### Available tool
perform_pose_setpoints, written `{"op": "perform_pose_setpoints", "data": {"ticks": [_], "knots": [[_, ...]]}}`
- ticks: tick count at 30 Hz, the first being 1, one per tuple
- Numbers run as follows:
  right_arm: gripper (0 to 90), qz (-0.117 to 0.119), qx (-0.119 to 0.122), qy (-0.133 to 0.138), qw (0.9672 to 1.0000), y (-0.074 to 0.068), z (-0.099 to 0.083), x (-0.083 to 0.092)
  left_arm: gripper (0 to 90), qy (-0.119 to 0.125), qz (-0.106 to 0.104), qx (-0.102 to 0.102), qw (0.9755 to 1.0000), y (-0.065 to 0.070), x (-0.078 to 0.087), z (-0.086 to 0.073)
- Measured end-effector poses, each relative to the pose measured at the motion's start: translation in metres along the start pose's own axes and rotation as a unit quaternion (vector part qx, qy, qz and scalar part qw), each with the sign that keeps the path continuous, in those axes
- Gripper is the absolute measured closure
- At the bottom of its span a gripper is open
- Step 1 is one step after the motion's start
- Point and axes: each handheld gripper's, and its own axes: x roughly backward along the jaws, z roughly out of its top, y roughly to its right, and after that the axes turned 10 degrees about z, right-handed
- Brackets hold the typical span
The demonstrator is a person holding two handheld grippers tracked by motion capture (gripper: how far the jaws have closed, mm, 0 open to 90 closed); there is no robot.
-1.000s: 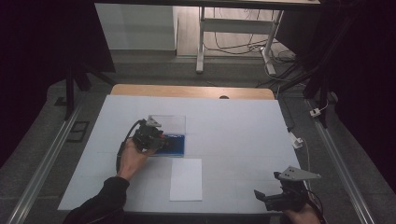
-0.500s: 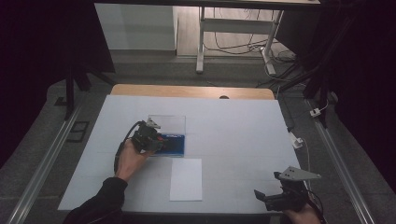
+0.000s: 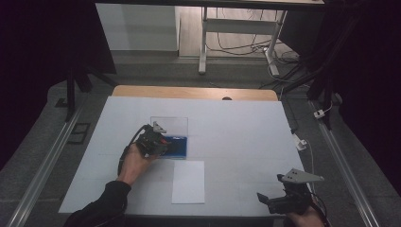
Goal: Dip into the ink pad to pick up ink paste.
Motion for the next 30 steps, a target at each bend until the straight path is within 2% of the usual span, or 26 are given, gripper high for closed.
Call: {"op": "perform_pose_setpoints", "data": {"ticks": [2, 3, 6, 8, 12, 14, 20, 22, 26, 30], "knots": [[0.0, 0.000, 0.000, 0.000, 1.0000, 0.000, 0.000, 0.000, 59.0, 0.001, 0.008, -0.008, 0.9999, 0.003, 0.001, 0.000], [0.0, 0.000, 0.000, 0.000, 1.0000, 0.000, 0.000, 0.000, 59.0, 0.002, 0.007, -0.005, 1.0000, 0.002, 0.000, 0.000], [0.0, -0.001, 0.000, -0.001, 1.0000, 0.000, 0.000, 0.000, 59.0, 0.006, -0.016, 0.024, 0.9996, -0.005, -0.001, -0.004], [0.0, -0.001, 0.000, -0.001, 1.0000, 0.000, 0.000, 0.000, 59.0, 0.012, -0.036, 0.047, 0.9981, -0.012, -0.003, -0.007], [0.0, -0.001, 0.000, -0.001, 1.0000, 0.000, 0.000, 0.000, 59.0, 0.015, -0.049, 0.060, 0.9969, -0.015, -0.004, -0.009], [0.0, -0.001, 0.000, -0.001, 1.0000, 0.000, 0.000, 0.000, 59.0, 0.016, -0.045, 0.056, 0.9973, -0.014, -0.004, -0.009], [0.0, 0.000, 0.000, 0.000, 1.0000, 0.000, 0.000, 0.000, 59.0, 0.013, -0.010, 0.025, 0.9996, -0.003, 0.000, -0.007], [0.0, 0.000, 0.001, -0.001, 1.0000, 0.000, 0.000, 0.000, 59.0, 0.012, -0.004, 0.019, 0.9997, -0.001, 0.001, -0.007], [0.0, 0.000, 0.001, -0.001, 1.0000, 0.000, 0.000, 0.000, 59.0, 0.012, -0.021, 0.039, 0.9990, -0.007, -0.001, -0.008], [0.0, -0.001, 0.001, -0.001, 1.0000, 0.000, 0.000, 0.000, 59.0, 0.012, -0.054, 0.073, 0.9959, -0.017, -0.003, -0.010]]}}
